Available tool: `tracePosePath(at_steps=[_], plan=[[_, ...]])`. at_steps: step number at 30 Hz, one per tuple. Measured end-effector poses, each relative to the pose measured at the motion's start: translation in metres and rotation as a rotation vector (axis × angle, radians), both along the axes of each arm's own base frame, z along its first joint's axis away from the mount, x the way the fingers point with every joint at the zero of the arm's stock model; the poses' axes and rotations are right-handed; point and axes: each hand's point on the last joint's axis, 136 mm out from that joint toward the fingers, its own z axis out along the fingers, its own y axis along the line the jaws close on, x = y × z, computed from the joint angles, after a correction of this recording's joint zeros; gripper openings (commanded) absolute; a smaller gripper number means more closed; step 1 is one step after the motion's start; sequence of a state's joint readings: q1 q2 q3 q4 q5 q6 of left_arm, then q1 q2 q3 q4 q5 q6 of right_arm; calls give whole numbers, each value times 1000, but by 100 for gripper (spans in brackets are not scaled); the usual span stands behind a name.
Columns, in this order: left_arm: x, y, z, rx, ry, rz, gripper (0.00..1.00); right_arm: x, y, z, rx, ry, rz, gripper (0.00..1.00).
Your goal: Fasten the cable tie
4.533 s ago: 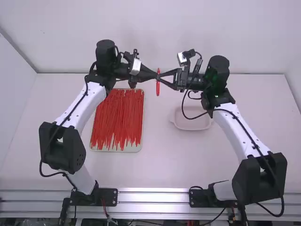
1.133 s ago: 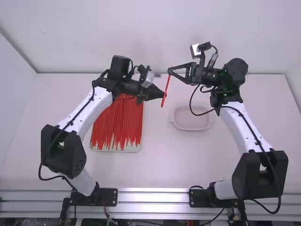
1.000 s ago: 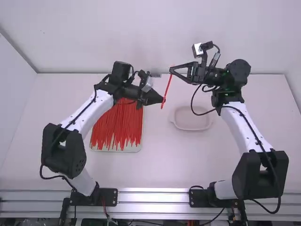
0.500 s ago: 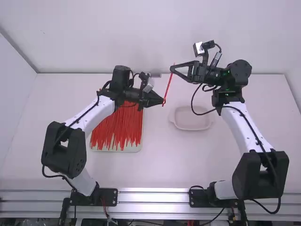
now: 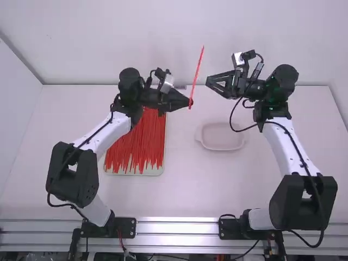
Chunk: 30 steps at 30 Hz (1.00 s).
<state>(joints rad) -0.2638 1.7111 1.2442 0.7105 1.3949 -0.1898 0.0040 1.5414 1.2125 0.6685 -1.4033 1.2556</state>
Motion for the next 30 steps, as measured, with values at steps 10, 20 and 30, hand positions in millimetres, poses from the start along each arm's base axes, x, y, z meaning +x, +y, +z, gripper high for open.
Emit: tracePosePath(at_steps=[10, 20, 30], plan=[[-11, 3, 32, -39, 36, -11, 2, -16, 29, -5, -14, -48, 89, 60], [-4, 0, 24, -25, 131, 17, 2, -18, 40, -5, -10, -52, 96, 46], [0, -3, 24, -33, 118, 41, 2, -20, 47, -4, -7, -57, 99, 21]])
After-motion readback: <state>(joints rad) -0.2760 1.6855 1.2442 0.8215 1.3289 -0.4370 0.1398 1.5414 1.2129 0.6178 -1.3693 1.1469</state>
